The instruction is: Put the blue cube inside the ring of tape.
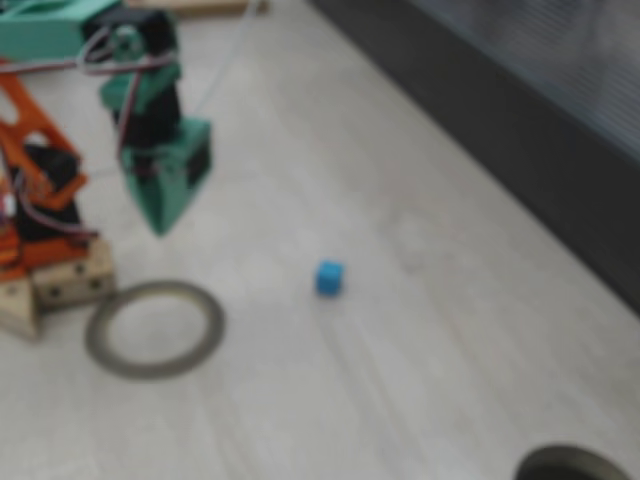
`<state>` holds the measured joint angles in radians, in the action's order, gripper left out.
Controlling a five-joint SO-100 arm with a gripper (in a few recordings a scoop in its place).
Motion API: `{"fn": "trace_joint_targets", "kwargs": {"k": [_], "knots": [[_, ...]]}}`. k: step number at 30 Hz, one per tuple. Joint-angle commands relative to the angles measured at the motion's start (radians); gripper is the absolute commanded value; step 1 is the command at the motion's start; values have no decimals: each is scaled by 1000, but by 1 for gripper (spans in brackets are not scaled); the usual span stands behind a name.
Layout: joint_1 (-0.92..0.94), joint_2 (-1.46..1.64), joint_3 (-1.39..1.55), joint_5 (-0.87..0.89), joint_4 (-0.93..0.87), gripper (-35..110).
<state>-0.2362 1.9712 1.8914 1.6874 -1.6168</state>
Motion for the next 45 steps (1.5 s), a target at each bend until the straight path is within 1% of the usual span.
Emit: {"fn": "trace_joint_targets", "kwargs": {"k": [1,10,17,22,34,40,45], "knots": [[-18,-146,-155,8,0,3],[-18,-502,-548,14,0,3],[-18,-675,-749,15,0,3],[-18,-726,-776,15,-6,3],[-83,-726,-778,15,0,3],[-86,-716,-782,15,0,3],[-112,-724,-854,15,-6,3]]}}
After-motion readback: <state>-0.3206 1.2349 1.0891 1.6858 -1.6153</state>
